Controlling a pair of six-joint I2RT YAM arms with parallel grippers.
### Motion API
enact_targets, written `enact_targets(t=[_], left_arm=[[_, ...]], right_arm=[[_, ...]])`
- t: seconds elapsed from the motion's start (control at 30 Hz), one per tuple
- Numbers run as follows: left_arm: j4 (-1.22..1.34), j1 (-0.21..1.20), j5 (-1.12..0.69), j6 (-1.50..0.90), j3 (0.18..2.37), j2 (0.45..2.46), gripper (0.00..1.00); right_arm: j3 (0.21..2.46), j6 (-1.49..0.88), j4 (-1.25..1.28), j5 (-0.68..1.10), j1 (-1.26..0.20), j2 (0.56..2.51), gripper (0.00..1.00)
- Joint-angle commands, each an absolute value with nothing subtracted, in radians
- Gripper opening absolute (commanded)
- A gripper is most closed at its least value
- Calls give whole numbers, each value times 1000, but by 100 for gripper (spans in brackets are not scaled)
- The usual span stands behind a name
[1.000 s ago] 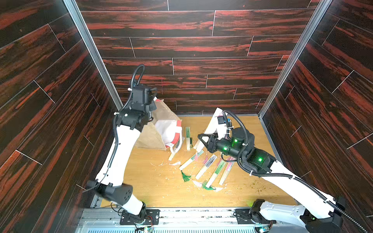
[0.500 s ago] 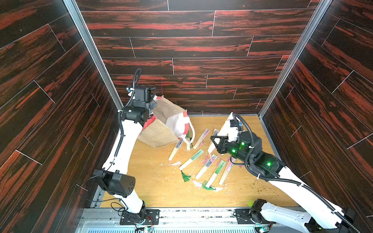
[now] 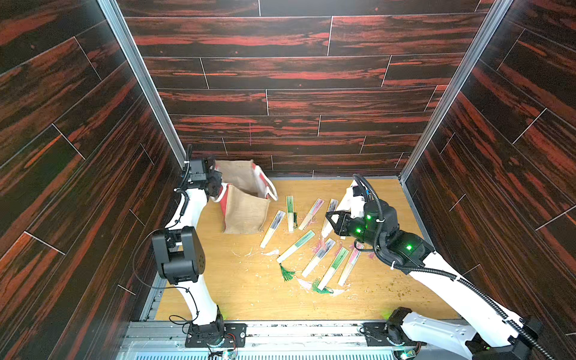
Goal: Take out the folding fans from the tote bags
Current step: Place the canvas bag at the center of the board.
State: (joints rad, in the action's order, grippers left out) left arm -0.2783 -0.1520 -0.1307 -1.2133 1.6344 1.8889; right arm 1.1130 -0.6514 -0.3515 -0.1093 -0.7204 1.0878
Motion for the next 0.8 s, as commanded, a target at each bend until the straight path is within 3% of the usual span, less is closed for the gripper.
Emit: enact_targets(t=[0.0,0.07,0.27,0.33,0.5,0.63,0.77], left_arm=[[-233,-181,-210,-1245,1650,1844,0],[-225,-201,-222,-1238,1631,1836,2],[-222,-250,-263,-1181,1617,1831,22],[-238,-263,-259,-1156,1620,1821,22],[-298,-304,-229,-1092,1613,1768,35],[-335,-335,-200,-1040,1581,1690,42],[-397,-352,-172,-969,1568,1600,55]], right_arm=[[1119,-658,-342,-80,-713,1111,0],[1116,-661,-330,-60,-715,1132,0],[1102,-689,-266,56,-714,1235,0],[1090,-711,-219,116,-714,1275,0],[1044,-805,-44,265,-720,1376,0],[1054,-814,-3,245,-764,1446,0],[1088,-794,-8,231,-825,1524,0]])
